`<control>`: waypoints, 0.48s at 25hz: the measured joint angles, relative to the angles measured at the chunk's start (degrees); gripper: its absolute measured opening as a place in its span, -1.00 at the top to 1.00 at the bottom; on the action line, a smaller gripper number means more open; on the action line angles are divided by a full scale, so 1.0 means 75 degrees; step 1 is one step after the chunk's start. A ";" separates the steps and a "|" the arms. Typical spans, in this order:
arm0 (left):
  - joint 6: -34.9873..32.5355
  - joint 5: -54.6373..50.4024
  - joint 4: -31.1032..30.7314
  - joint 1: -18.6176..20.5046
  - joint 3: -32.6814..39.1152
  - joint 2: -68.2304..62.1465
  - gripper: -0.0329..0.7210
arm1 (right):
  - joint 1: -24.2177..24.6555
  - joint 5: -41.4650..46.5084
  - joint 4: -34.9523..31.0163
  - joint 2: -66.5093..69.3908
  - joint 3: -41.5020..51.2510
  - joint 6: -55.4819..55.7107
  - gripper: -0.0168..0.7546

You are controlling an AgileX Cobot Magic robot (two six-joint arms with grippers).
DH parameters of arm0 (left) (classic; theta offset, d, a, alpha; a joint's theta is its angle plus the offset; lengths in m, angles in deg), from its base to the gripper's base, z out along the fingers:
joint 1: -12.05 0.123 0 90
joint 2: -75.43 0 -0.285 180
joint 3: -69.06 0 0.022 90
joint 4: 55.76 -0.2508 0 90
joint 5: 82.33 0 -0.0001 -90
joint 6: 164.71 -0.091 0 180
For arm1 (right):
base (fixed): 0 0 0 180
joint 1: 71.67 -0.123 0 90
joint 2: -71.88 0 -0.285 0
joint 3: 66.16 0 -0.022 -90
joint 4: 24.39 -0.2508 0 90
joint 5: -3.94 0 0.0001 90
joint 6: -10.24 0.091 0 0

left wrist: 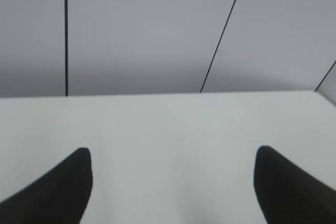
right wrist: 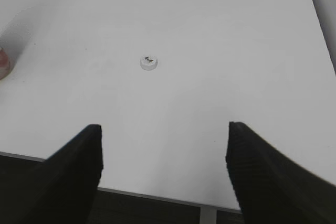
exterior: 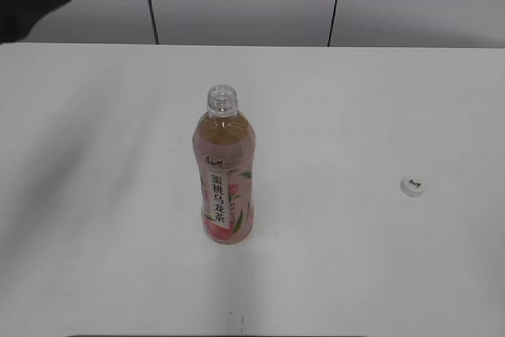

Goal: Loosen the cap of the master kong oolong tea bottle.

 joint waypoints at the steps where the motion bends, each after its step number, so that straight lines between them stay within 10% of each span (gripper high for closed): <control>1: -0.0405 -0.0357 0.0405 -0.0029 0.0000 0.0000 -0.59 | 0.0000 0.0000 0.0000 0.0000 0.0000 0.0000 -0.48; 12: -0.3290 -0.3874 0.2947 -0.0625 0.0000 0.1807 -0.55 | 0.0000 0.0000 0.0000 0.0000 0.0000 0.0000 -0.48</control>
